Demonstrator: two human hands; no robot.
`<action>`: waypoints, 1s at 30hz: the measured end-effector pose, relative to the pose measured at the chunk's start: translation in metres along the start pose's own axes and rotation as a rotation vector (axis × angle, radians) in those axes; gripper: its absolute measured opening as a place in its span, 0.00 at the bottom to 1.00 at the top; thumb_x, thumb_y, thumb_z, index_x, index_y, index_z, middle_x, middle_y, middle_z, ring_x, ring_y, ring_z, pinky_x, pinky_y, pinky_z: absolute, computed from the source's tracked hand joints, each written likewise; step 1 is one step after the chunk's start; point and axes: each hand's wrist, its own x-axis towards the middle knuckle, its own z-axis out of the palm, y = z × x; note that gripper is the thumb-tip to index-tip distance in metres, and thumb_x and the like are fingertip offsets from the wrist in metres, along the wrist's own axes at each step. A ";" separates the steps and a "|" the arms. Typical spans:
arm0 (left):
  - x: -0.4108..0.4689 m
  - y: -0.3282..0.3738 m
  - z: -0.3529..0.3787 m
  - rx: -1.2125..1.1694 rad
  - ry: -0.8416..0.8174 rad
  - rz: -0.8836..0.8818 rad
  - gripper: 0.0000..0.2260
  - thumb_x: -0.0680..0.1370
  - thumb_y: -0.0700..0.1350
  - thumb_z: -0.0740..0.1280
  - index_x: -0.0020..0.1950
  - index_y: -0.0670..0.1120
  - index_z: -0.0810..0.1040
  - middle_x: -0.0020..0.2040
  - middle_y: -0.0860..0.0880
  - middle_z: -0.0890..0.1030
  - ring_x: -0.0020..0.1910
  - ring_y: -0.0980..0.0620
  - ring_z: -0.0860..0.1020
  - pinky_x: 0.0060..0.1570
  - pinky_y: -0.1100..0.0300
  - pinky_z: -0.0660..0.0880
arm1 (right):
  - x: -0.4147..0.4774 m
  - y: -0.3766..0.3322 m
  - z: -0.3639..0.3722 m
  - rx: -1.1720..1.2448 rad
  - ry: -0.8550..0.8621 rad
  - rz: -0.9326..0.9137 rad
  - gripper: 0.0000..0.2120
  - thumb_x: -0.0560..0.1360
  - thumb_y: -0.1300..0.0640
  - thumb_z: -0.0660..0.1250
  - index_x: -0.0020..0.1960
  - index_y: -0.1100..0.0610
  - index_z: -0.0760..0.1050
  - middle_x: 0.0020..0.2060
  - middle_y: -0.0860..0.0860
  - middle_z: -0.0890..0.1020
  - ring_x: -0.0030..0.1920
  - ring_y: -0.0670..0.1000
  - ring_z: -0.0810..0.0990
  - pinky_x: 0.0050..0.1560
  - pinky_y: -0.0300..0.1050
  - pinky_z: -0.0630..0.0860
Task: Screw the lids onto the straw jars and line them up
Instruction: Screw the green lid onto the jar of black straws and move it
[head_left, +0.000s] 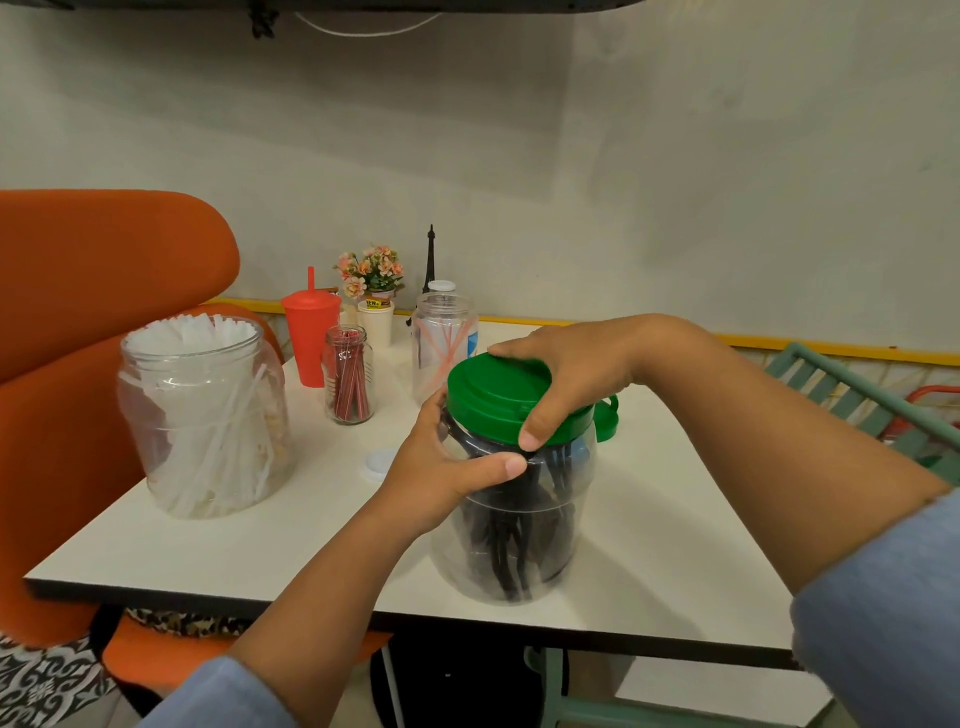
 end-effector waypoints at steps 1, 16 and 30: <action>0.000 0.000 0.000 -0.001 0.000 -0.001 0.51 0.50 0.60 0.75 0.72 0.55 0.60 0.68 0.53 0.70 0.67 0.51 0.68 0.67 0.53 0.67 | 0.001 0.000 0.001 -0.014 0.020 0.009 0.48 0.61 0.37 0.72 0.74 0.42 0.51 0.71 0.45 0.62 0.70 0.51 0.63 0.63 0.46 0.67; -0.001 0.001 0.000 -0.025 -0.011 -0.002 0.49 0.51 0.59 0.75 0.70 0.56 0.60 0.64 0.56 0.70 0.65 0.54 0.68 0.58 0.63 0.66 | -0.006 0.005 -0.002 0.061 -0.032 0.020 0.44 0.66 0.42 0.71 0.74 0.42 0.50 0.73 0.45 0.61 0.70 0.51 0.63 0.68 0.48 0.65; 0.000 0.001 0.001 0.001 -0.004 -0.015 0.48 0.55 0.56 0.76 0.72 0.56 0.59 0.67 0.55 0.68 0.68 0.52 0.66 0.61 0.61 0.65 | -0.024 -0.002 -0.011 -0.104 0.033 0.123 0.46 0.65 0.37 0.69 0.75 0.47 0.52 0.73 0.49 0.64 0.70 0.53 0.65 0.67 0.48 0.63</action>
